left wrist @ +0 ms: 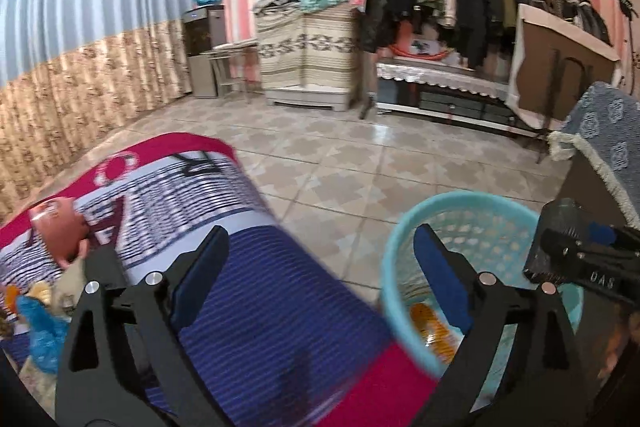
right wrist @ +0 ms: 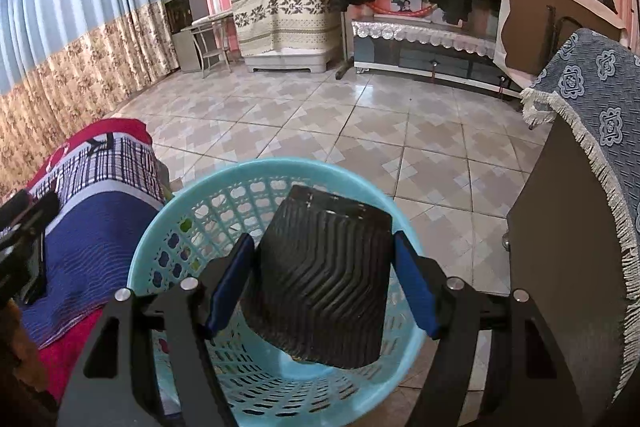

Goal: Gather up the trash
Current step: 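Carry cup and orange bag to the blue basket and release both inside, then move both tools back over the bed toward the blue plastic bag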

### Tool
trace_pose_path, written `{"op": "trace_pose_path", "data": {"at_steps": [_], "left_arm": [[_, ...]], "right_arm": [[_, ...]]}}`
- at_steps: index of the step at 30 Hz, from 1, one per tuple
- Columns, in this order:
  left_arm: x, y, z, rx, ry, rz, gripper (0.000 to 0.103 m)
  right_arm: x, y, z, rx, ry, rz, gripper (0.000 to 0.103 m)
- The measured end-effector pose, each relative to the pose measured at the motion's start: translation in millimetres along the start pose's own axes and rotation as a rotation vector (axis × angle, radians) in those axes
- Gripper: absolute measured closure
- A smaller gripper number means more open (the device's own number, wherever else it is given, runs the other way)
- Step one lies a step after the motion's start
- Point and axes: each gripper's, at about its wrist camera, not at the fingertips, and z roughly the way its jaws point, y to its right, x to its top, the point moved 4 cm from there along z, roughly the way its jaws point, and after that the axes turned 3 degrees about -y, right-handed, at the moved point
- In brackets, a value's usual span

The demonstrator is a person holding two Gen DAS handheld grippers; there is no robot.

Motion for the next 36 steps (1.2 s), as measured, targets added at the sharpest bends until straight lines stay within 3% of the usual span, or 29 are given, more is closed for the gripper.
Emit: {"op": "trace_pose_path", "data": {"at_steps": [5, 9, 17, 26, 36], "left_arm": [[-10, -29, -21, 0.059, 0.017, -0.013, 0.008], [-17, -53, -37, 0.085, 0.017, -0.040, 0.006], [-38, -105, -69, 0.137, 0.005, -0.095, 0.006], [-74, -198, -119, 0.285, 0.004, -0.177, 0.006], [-134, -308, -152, 0.455, -0.066, -0.304, 0.006]], "right_arm": [[-2, -13, 8, 0.019, -0.016, -0.009, 0.033], [0, -19, 1, 0.010, 0.009, -0.006, 0.019], [4, -39, -14, 0.009, 0.054, -0.041, 0.012], [-6, -126, -36, 0.104, 0.105, -0.191, 0.012], [-48, -246, -64, 0.257, 0.131, -0.398, 0.012]]}}
